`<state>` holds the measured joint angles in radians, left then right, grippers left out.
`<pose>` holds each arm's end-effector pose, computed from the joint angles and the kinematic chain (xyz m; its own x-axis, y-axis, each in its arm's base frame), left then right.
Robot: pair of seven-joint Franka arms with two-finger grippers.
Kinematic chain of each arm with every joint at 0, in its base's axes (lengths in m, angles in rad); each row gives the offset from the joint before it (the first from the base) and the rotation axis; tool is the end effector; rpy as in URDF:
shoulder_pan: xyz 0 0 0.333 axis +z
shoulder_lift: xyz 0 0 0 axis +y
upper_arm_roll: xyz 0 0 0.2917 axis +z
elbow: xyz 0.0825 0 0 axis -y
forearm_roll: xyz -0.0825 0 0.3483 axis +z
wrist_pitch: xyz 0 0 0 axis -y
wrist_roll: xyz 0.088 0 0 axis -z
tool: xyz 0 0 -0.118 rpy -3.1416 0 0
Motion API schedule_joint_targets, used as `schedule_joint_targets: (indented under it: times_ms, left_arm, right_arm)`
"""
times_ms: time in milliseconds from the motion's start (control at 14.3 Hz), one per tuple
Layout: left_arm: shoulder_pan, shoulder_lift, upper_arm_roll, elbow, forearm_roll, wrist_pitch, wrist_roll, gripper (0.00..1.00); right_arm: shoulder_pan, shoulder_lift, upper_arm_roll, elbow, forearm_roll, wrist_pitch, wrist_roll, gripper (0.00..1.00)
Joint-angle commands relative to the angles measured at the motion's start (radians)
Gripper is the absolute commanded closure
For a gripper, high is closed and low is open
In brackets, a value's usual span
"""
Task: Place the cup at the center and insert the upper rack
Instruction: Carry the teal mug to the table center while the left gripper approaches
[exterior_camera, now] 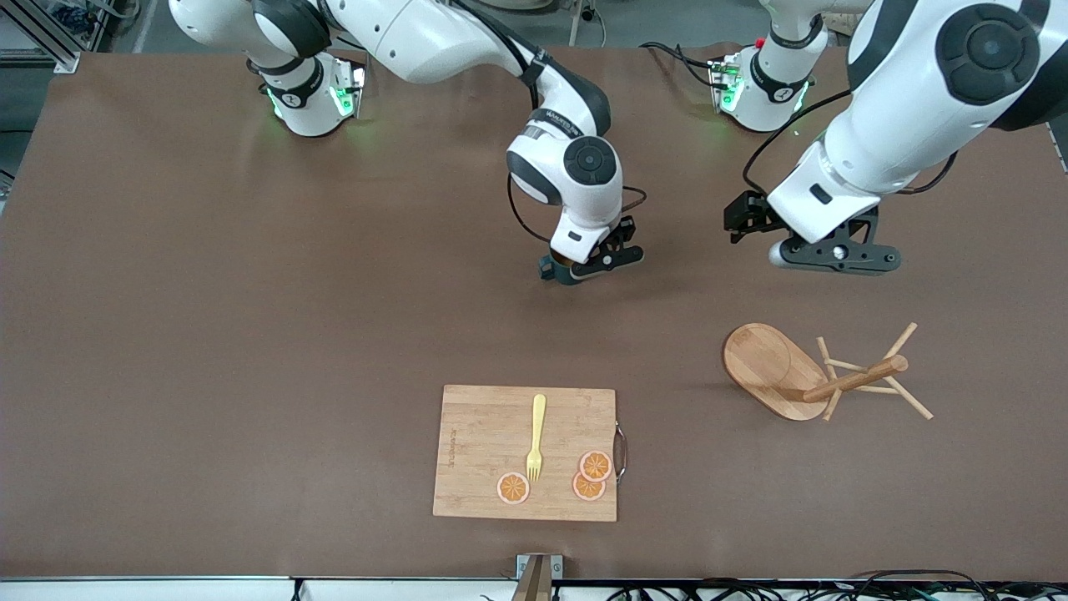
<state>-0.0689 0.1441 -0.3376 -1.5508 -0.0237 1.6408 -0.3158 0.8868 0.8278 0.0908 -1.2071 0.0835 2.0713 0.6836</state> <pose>0.5171 -0.2133 0.5304 0.9940 -0.0878 -0.0659 -0.0844 -0.9950 0.0532 0.4075 0.5833 0.2749 0.9720 0.2264 -0.0626 0.2169 -0.9674 -0.1309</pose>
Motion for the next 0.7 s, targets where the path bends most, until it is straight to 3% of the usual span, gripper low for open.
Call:
schedule_joint_targets:
  times_ms: [0,280,629]
  left_arm:
    - [-0.021,0.031,-0.003,0.014,-0.007,0.026,-0.046,0.0]
    - [-0.052,0.081,-0.003,0.006,-0.006,0.088,-0.121,0.0]
    - [-0.113,0.121,-0.001,-0.035,0.001,0.16,-0.221,0.0]
  right_arm:
    - [-0.032,-0.128,-0.011,0.009,0.004,-0.149,0.01,0.0]
    - [-0.199,-0.283,-0.011,0.017,-0.007,-0.319,-0.027,0.0]
    - [-0.454,-0.383,-0.013,0.018,-0.203,-0.464,-0.162,0.0]
